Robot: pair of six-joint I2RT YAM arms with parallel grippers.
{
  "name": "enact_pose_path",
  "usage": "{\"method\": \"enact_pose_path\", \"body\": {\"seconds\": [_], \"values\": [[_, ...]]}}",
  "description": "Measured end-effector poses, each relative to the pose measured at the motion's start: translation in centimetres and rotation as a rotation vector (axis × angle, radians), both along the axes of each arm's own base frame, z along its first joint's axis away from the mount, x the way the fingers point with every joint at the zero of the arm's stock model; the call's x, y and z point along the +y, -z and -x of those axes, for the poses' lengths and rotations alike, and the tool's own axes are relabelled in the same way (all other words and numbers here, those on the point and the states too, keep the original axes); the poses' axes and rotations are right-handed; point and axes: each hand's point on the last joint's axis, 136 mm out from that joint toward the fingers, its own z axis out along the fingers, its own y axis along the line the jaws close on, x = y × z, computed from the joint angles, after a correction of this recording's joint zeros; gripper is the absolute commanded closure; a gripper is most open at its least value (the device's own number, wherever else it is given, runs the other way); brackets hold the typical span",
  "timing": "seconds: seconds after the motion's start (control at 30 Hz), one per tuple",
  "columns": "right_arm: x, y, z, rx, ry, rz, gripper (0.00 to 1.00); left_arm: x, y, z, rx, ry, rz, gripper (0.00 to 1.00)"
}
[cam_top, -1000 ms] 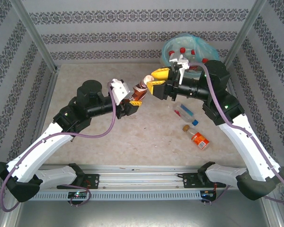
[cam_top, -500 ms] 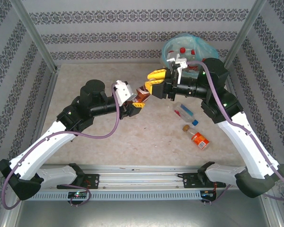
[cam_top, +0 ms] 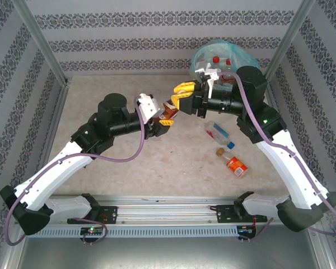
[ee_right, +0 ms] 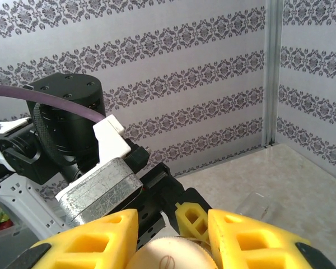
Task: Put the plastic bottles in the bin
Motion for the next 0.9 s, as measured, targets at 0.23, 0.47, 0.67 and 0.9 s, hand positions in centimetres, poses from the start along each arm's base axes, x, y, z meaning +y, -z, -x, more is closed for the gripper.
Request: {"method": "enact_pose_path", "body": {"seconds": [0.23, 0.47, 0.67, 0.9], "values": [[-1.1, -0.8, -3.6, -0.012, 0.171, 0.02, 1.0, 0.5, -1.3, -3.1, -0.092, -0.143, 0.048, 0.0], [-5.9, -3.8, -10.3, -0.131, 0.521, 0.047, 1.0, 2.1, -2.4, -7.4, -0.195, -0.373, 0.088, 0.0], [-13.0, -4.1, -17.9, -0.17, 0.905, 0.134, 1.0, 1.9, -2.1, -9.6, -0.246, -0.444, 0.073, 0.0], [-18.3, 2.7, -26.6, -0.054, 1.109, 0.329, 1.0, -0.1, 1.2, -12.4, -0.224, -0.452, 0.009, 0.0]]}}
